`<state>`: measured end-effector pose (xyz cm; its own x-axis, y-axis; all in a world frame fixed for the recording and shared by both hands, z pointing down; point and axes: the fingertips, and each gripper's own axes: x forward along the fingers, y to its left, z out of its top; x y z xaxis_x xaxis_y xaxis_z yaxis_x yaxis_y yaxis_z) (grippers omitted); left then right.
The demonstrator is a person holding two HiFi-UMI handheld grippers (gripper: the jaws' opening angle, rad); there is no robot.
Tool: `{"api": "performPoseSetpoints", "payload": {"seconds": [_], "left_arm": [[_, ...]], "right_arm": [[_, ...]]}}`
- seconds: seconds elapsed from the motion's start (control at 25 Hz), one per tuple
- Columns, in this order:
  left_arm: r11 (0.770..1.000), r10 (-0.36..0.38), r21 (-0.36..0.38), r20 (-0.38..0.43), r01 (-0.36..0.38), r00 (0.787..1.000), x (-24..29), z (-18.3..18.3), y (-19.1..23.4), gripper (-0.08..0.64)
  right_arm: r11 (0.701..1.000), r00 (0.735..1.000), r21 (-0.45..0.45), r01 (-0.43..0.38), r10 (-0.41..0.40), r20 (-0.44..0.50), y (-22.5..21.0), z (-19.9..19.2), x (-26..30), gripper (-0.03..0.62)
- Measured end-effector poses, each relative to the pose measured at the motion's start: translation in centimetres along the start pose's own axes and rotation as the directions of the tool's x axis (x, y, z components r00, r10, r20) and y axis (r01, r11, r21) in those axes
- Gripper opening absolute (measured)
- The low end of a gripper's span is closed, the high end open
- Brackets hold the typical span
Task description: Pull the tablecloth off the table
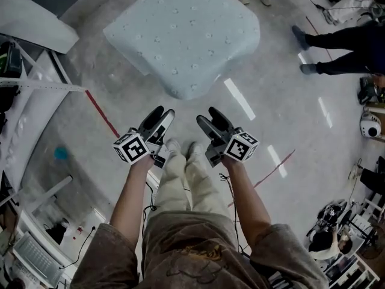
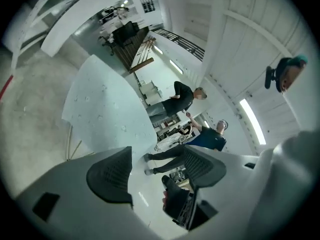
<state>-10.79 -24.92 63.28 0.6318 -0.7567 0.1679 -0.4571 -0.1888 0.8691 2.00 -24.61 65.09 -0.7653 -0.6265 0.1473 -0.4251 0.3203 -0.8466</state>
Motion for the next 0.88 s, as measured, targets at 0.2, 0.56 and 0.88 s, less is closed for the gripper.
{"api": "performPoseSetpoints", "payload": {"seconds": [0.2, 0.56, 0.88], "left_arm": [[0.991, -0.025, -0.13, 0.023, 0.027, 0.999, 0.8, -1.2, 4.2, 0.313], [0.936, -0.127, -0.319, 0.087, 0.148, 0.988, 3.1, -3.2, 9.6, 0.32], [0.901, -0.156, -0.378, 0.174, 0.213, 0.972, 5.1, -3.8, 14.2, 0.333]], "right_arm": [[0.99, 1.0, 0.143, -0.007, 0.003, 0.028, -3.7, -1.8, 1.7, 0.382], [0.959, 0.992, 0.275, -0.066, 0.032, 0.125, -9.1, -3.4, 3.3, 0.407], [0.933, 0.981, 0.318, -0.168, 0.127, 0.145, -12.1, -5.0, 5.9, 0.446]]}}
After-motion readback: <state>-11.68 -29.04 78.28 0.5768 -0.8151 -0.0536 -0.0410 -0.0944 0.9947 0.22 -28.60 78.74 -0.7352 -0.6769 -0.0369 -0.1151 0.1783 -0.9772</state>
